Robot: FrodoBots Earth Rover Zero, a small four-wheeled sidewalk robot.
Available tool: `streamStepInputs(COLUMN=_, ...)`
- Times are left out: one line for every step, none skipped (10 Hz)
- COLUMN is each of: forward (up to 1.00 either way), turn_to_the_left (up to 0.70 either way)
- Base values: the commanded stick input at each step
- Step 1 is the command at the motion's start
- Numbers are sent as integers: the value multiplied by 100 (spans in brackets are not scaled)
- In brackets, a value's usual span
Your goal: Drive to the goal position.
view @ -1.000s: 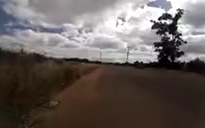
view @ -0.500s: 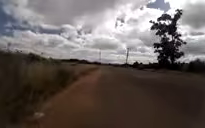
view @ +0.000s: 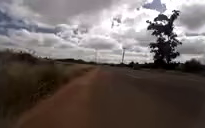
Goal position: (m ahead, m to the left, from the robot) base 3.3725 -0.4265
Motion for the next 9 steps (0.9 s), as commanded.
streamStepInputs(forward=85, turn_to_the_left=-4)
streamStepInputs(forward=85, turn_to_the_left=-19)
streamStepInputs(forward=85, turn_to_the_left=-28)
streamStepInputs(forward=85, turn_to_the_left=-14)
streamStepInputs(forward=85, turn_to_the_left=0)
streamStepInputs(forward=85, turn_to_the_left=0)
streamStepInputs(forward=85, turn_to_the_left=0)
streamStepInputs(forward=85, turn_to_the_left=0)
streamStepInputs(forward=85, turn_to_the_left=0)
